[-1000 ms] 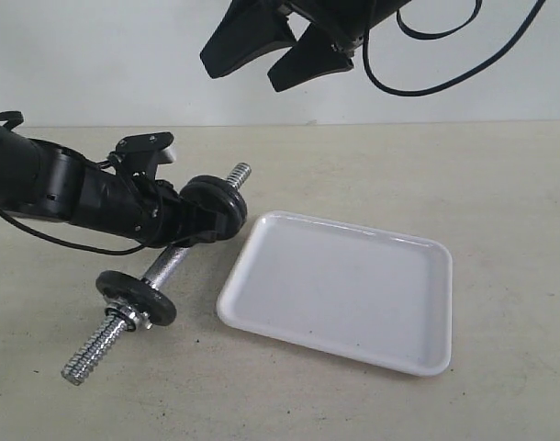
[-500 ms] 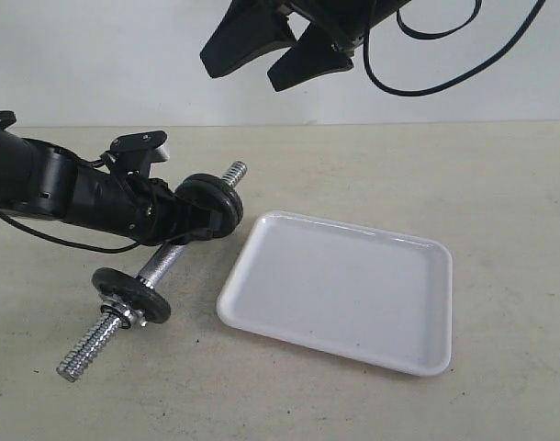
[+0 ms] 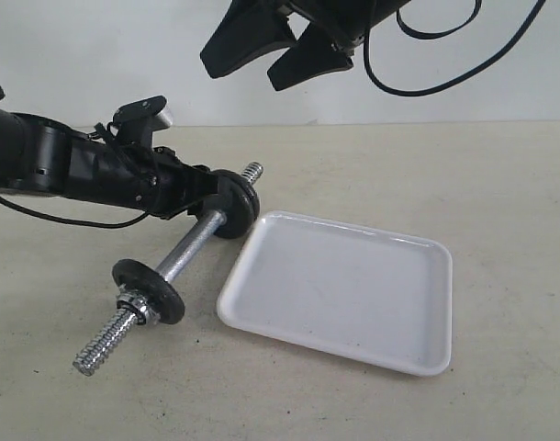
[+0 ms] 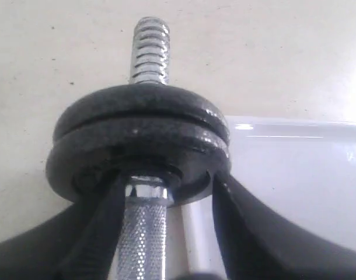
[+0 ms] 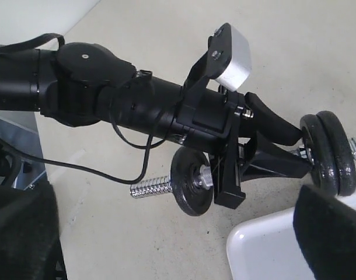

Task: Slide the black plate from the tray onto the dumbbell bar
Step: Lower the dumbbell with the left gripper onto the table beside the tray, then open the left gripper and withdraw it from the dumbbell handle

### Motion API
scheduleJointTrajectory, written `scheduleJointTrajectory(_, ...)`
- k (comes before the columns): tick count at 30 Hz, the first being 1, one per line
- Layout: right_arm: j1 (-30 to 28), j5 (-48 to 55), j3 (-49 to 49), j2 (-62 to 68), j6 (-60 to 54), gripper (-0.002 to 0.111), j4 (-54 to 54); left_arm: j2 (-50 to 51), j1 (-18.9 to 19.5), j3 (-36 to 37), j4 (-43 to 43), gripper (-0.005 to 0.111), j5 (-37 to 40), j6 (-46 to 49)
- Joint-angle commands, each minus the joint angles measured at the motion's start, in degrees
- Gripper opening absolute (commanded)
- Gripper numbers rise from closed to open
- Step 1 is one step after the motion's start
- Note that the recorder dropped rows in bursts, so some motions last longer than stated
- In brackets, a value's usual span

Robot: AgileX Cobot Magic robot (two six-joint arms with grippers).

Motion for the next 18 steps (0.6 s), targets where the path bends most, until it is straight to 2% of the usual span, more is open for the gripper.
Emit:
scheduleJointTrajectory(1,0.19,0.36,-0.31,-0.78,-0.44,0.104,0.30,-0.29,-0.13,-0.22,-0.58,0.045,0.59,-0.38)
scheduleJointTrajectory(11,0.19,0.36,-0.31,-0.78,-0.44,0.104,0.30,-0.29,-0.13,-0.22,-0.58,0.045,0.83,-0.40)
scheduleJointTrajectory(18,0.19,0.36,-0.31,-0.78,-0.70,0.104,0.07,-1.88,-0.13,-0.22,0.07,0.045,3.89,-0.37)
